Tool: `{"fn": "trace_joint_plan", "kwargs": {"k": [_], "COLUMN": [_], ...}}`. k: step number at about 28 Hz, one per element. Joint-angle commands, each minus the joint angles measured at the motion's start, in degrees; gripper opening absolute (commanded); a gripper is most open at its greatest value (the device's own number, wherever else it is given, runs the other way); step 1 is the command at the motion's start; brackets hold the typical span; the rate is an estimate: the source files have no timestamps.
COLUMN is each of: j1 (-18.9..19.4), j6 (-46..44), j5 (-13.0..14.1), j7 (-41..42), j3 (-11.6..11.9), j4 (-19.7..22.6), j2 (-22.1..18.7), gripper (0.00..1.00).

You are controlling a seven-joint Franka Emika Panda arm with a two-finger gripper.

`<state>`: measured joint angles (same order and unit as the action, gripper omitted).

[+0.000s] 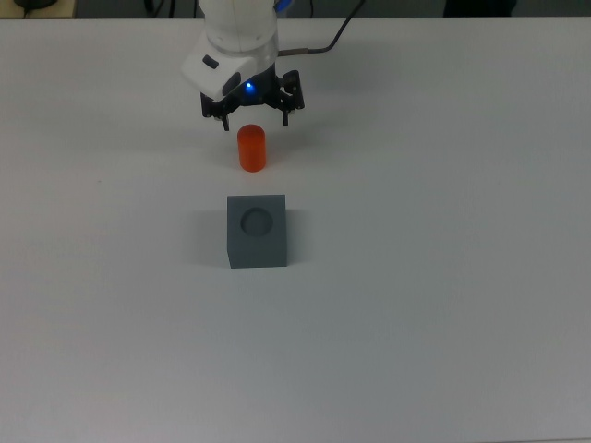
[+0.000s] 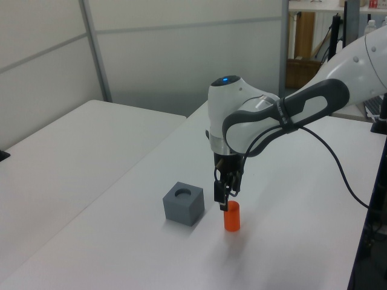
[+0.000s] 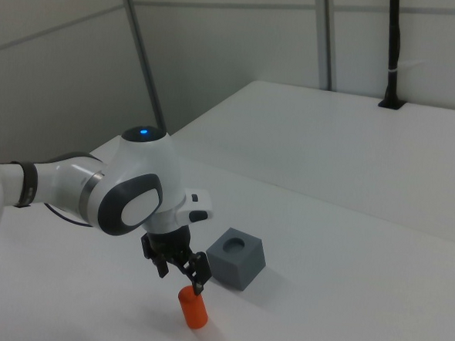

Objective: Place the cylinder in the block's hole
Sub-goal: 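Close the gripper around the orange cylinder, then lift the cylinder and carry it over the grey cube's hole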

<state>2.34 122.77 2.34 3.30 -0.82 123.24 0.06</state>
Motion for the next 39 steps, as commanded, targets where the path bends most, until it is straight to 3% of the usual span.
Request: {"fn": "trace_joint_plan", "kwargs": {"k": [1,9,12,15,16,22,27,34,38,39], "j1": [-0.1,-0.1,-0.2,-0.2,-0.3,-0.3,-0.2,-0.2,-0.1,0.1], "j6": [3.2,6.5,7.4,7.6,7.5,6.5,3.2,-9.5,-12.0,-12.3], "j5": [0.0,-3.4,-4.5,-4.5,-4.5,-4.5,-4.5,-4.4,-3.9,-3.9], "j7": [1.4,1.4,1.4,1.4,1.4,0.9,0.7,0.4,-1.7,-4.5], "j3": [-0.1,-0.1,-0.1,-0.1,-0.1,0.0,0.3,0.7,1.0,2.0], "j4": [1.6,3.0,3.8,3.9,3.9,3.8,2.0,-10.4,-16.0,-18.8], "j2": [1.0,3.8,3.9,3.9,3.8,3.1,2.1,2.8,4.2,5.2], "gripper": [1.0,0.99,0.8,0.5,0.32,0.04,0.01,0.01,0.01,0.01]}}
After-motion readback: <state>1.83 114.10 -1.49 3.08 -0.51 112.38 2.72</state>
